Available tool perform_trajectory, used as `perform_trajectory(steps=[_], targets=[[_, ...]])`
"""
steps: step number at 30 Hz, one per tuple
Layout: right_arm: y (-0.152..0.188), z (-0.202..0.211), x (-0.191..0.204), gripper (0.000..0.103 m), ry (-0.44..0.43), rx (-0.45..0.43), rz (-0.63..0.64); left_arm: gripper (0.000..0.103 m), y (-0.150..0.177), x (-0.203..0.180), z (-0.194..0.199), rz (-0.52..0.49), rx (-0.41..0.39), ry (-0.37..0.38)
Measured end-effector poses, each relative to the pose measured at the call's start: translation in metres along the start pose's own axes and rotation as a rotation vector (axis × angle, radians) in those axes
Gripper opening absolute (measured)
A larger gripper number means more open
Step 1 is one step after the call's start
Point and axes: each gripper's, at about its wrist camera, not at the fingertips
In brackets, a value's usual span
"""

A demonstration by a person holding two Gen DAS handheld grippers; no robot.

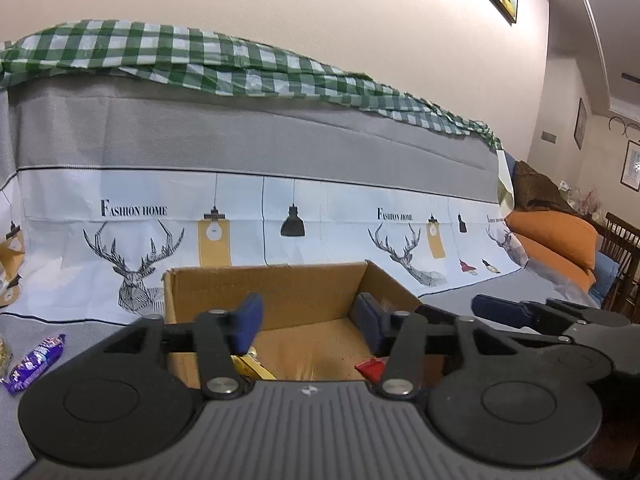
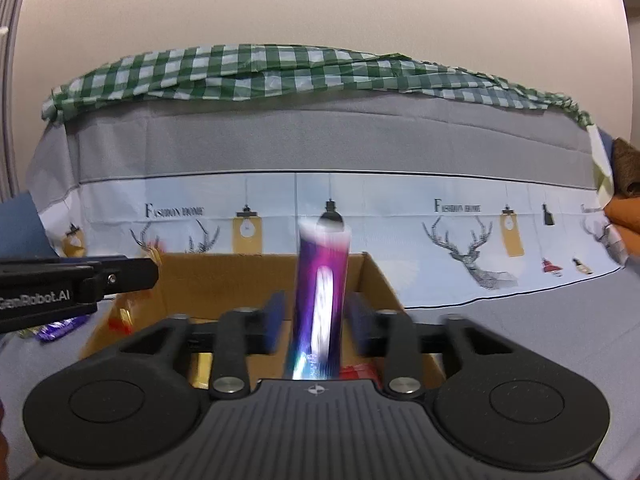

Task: Organize snacks
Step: 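Open both grippers to drop the tube packet and cake into the box, then move both tools back to the remaining snacks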

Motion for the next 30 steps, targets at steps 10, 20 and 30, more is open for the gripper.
perform_trajectory(steps=[10,20,30], targets=[[-0.007,0.002,0.020,0.064,-0.021,-0.022,-0.063,0.037,-0.013,0.054,0.018,0.044,-0.030,-0.118],[-0.016,0.009,0.092,0.023,-0.238,-0.067,-0.186,0.029,-0.023,0.205,0.031,0.426,0.037,-0.502],[-0.037,-0.072,0.225,0.033,-0.543,0.214,-0.273,0.042,0.018,0.309,0.062,0.942,0.091,-0.579]])
Point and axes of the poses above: each gripper's, at about its wrist camera, not at the fingertips, and z roughly against the way its jaws point, x to its left, y to its underside, and after that the axes turned 4 degrees about z, right-handed
